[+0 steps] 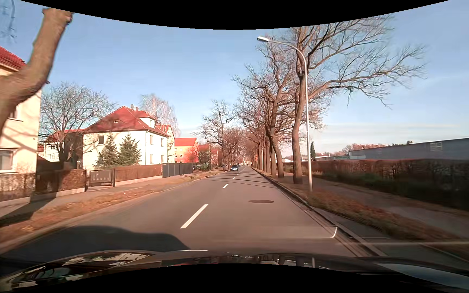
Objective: Follow the waypoints while adhering to traffic rules and regulations
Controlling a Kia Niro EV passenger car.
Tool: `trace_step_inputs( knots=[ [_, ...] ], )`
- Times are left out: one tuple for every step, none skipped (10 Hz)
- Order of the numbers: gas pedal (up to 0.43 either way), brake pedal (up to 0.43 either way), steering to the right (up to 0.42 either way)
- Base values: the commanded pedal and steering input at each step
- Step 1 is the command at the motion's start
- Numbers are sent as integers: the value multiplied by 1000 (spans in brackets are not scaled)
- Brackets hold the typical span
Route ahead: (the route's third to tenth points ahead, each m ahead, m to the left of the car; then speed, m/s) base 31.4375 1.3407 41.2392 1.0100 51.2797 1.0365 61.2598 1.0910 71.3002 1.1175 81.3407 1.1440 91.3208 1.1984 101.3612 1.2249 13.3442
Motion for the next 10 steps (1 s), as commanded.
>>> trace_step_inputs(
  knots=[
    [118, 0, 0],
    [118, 0, 0],
    [118, 0, 1],
    [118, 0, 1],
    [118, 0, 1],
    [118, 0, 1],
    [118, 0, 1],
    [118, 0, 1],
    [118, 0, 1],
    [118, 0, 1]
  ],
)
